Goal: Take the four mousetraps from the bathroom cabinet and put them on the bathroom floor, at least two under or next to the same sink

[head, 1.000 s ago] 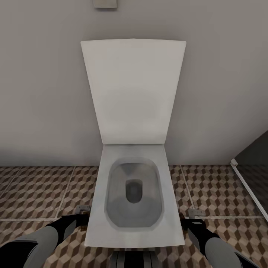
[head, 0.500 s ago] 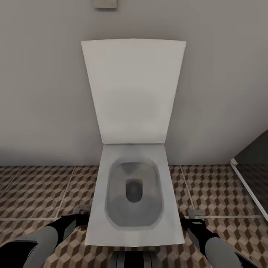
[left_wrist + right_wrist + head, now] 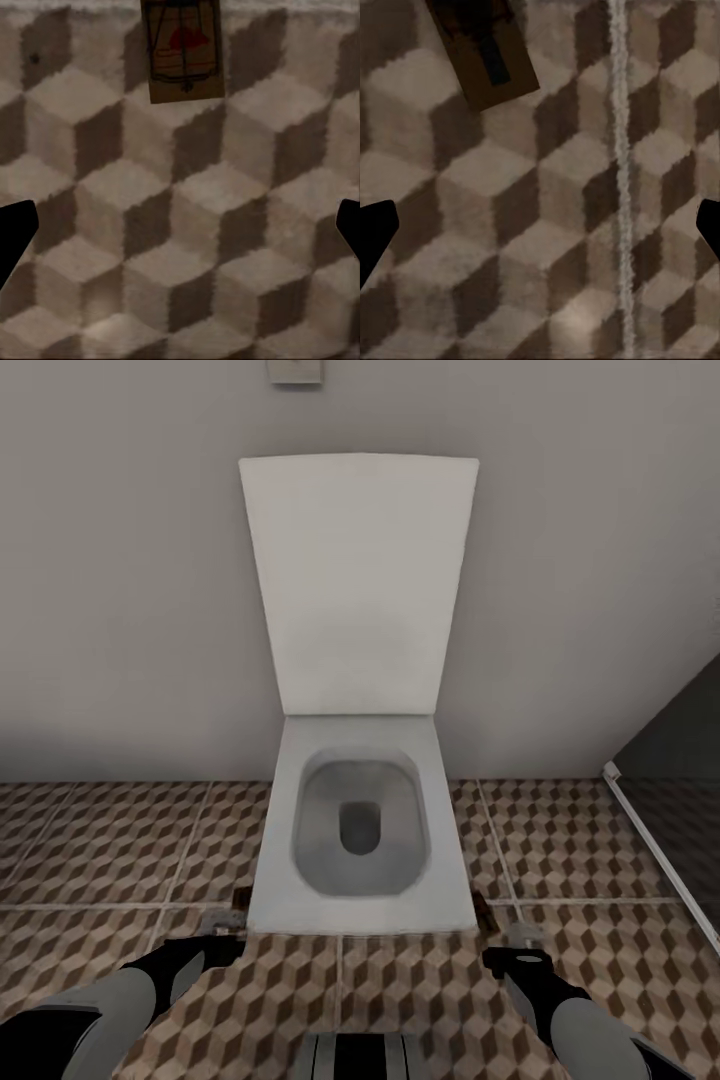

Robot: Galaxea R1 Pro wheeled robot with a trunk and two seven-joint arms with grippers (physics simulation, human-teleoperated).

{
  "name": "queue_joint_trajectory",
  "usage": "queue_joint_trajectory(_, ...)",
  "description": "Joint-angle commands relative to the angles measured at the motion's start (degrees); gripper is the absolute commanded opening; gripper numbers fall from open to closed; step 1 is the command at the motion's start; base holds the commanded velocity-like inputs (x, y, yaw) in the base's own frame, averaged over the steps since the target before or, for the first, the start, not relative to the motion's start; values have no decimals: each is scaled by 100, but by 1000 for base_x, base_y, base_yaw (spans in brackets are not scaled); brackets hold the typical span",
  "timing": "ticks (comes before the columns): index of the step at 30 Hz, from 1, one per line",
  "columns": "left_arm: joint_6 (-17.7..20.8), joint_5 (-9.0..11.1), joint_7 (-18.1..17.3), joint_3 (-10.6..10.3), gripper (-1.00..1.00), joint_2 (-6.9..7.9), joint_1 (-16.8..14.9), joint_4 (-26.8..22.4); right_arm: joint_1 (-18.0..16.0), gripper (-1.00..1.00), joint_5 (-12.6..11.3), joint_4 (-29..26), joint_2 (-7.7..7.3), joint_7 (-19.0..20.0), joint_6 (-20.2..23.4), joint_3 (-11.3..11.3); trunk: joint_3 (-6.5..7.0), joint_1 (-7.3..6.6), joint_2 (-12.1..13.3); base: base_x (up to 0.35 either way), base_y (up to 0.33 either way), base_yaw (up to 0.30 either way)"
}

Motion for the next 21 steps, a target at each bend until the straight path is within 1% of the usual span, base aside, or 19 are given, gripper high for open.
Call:
queue_joint_trajectory(1,32,56,-17,-42,100,2,0,-8,-3,100,50,-4,2,-10,28,-21,-3,-5,-2,-336,0,0)
queue_joint_trajectory(21,34,62,-17,-42,100,2,0,-8,-3,100,50,-3,-7,-10,6,-16,-3,-5,-2,-344,0,0)
